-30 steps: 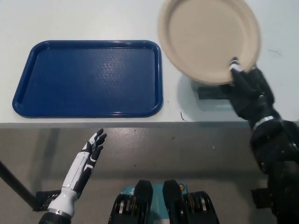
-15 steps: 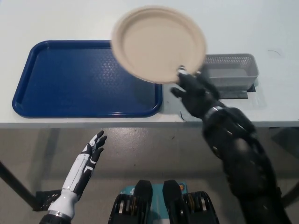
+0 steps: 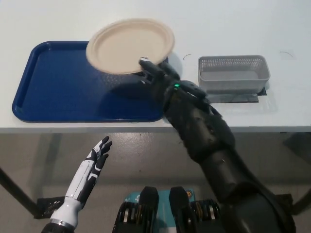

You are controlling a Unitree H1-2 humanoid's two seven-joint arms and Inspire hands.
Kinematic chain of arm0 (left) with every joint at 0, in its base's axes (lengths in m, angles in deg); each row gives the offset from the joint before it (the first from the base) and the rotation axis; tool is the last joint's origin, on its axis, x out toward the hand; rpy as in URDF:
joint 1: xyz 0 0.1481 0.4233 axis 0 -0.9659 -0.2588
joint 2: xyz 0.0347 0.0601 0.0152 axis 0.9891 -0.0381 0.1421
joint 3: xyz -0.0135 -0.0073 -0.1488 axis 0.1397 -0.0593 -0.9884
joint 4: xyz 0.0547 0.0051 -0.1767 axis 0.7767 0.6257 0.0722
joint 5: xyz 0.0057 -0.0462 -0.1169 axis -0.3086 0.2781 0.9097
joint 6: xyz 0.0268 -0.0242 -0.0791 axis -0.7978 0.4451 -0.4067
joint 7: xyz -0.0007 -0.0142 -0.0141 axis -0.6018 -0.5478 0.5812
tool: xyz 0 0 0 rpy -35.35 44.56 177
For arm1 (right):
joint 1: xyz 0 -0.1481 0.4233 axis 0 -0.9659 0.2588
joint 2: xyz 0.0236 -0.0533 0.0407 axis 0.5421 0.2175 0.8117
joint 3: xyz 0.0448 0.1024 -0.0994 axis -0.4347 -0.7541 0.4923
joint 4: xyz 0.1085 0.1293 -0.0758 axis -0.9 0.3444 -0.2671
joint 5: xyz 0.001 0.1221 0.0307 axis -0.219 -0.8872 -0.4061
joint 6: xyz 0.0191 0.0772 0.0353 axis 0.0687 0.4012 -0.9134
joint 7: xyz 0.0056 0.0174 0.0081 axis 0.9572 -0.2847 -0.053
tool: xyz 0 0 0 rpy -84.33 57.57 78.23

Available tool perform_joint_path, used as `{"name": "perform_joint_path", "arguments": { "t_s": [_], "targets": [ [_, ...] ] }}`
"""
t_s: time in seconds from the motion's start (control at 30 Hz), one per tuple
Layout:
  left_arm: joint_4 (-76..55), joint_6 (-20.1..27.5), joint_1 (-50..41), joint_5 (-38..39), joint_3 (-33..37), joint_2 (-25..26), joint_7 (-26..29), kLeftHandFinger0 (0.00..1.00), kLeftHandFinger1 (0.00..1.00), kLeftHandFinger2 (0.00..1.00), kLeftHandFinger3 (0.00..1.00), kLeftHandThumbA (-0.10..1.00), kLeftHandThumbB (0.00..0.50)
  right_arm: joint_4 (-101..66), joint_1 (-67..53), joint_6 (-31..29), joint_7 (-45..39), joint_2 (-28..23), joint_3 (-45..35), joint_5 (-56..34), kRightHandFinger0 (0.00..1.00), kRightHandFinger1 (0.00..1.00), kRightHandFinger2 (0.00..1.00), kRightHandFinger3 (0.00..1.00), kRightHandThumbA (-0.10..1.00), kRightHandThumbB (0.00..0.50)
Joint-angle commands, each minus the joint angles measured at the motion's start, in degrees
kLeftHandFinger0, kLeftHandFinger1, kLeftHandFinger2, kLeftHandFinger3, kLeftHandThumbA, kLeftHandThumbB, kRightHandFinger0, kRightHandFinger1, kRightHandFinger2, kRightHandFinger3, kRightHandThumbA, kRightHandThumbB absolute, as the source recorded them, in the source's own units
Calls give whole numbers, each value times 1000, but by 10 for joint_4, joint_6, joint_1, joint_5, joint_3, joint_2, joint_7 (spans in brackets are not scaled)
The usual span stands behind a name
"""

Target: Use the right hand to pick up a plate from a leveled surface and place it into a tray on the left side

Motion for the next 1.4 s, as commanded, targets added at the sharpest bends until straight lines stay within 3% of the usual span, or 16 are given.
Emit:
{"name": "perform_joint_path", "arguments": {
  "t_s": [0.0,0.2,0.23,0.27,0.3,0.33,0.37,0.4,0.47,0.53,0.6,0.77,0.9,0.97,1.17,1.37],
  "targets": [
    [-22,7,4,-5,5,8,-7,1000,1000,1000,1000,1000,105,79,86,-85,-48,33,-11,66,0,393,845,799,-100,96],
    [-25,0,4,-3,7,7,-12,1000,1000,1000,1000,1000,101,183,129,-130,-72,51,-3,117,0,443,893,898,-100,89],
    [-25,0,4,-3,7,6,-12,1000,1000,1000,1000,1000,108,198,134,-128,-81,52,-3,123,0,427,871,901,-100,99],
    [-24,1,5,-4,8,5,-12,1000,1000,1000,1000,1000,114,207,138,-124,-89,51,-3,126,0,357,781,808,-100,123],
    [-20,4,8,-4,9,4,-12,1000,1000,1000,1000,1000,127,218,145,-108,-107,49,-2,128,36,386,848,826,17,170],
    [-18,5,9,-4,10,4,-12,1000,1000,1000,1000,1000,129,227,151,-90,-124,46,-2,132,7,331,773,790,149,182],
    [-15,3,14,-3,11,4,-13,1000,1000,1000,1000,1000,138,226,153,-57,-166,36,0,127,606,980,1000,1000,580,293],
    [-15,2,14,-4,11,3,-13,1000,1000,1000,1000,1000,140,225,153,-41,-194,31,5,131,680,999,1000,1000,643,318],
    [-12,1,18,-3,11,2,-13,1000,1000,1000,1000,1000,146,213,147,-12,-237,19,2,122,1000,1000,1000,1000,813,434],
    [-15,3,17,-4,12,2,-12,1000,1000,1000,1000,1000,146,201,140,3,-267,7,15,132,1000,1000,1000,1000,921,499],
    [-12,10,15,-2,13,4,-15,1000,1000,1000,1000,1000,146,187,127,5,-303,-6,26,138,1000,1000,1000,1000,968,500],
    [-13,8,14,-6,14,6,-13,1000,1000,1000,1000,1000,139,128,99,41,-327,-30,12,117,1000,1000,1000,1000,875,500],
    [-8,8,15,0,12,5,-14,1000,1000,1000,1000,1000,151,45,67,56,-342,-53,35,92,1000,1000,1000,1000,936,500],
    [-8,7,15,1,12,5,-14,1000,1000,1000,1000,1000,157,-26,35,56,-316,-69,54,44,1000,1000,1000,1000,894,500],
    [-13,4,2,-3,14,5,-12,1000,1000,1000,1000,1000,149,-325,-98,56,-216,-184,146,-120,1000,1000,1000,1000,823,500],
    [-13,0,1,-1,13,6,-14,1000,1000,1000,1000,1000,119,-689,-236,56,-114,-304,136,-257,1000,1000,1000,1000,755,500]
  ]
}}
